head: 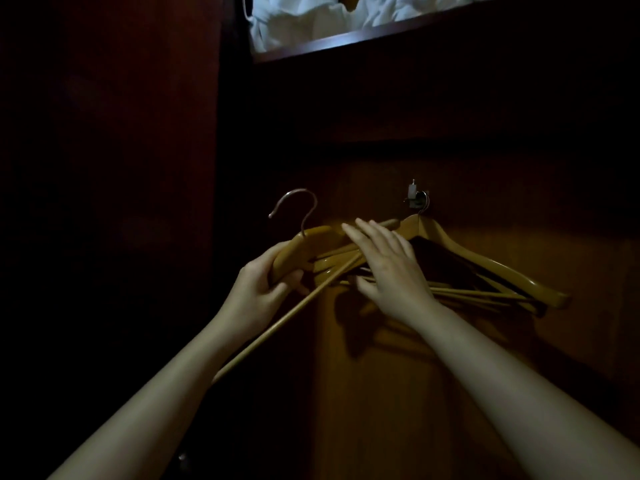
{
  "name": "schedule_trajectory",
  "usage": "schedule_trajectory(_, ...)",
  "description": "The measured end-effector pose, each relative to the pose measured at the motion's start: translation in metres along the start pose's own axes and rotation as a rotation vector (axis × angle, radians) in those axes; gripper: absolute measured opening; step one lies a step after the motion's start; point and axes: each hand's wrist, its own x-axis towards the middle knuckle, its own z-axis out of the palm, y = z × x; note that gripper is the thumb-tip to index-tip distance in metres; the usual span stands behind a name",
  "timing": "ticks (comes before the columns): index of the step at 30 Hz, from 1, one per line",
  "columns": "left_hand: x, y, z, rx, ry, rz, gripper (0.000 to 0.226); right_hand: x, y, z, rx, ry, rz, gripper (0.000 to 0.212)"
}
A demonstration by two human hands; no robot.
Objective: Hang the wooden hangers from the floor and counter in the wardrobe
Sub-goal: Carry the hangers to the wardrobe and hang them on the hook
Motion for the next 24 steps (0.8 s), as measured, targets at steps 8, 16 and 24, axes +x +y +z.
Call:
schedule_trajectory(8, 0.003, 0.036, 0.004, -0.190, -0.114, -0.137, 0.032, -0.011, 0.000, -0.031, 0.045, 0.230, -0.120, 0.084)
schedule_trajectory(16, 0.022, 0.021, 0.061, 0.275, -0.038, -0.093, 0.071, -0.046, 0.036, -0.036, -0.171, 0.188, -0.058, 0.081)
schedule_trajectory(24, 0.078, -0.022, 0.114, 0.781, -0.132, 0.093, 0.065, -0.062, 0.093, -0.035, -0.323, 0.276, 0.233, 0.071)
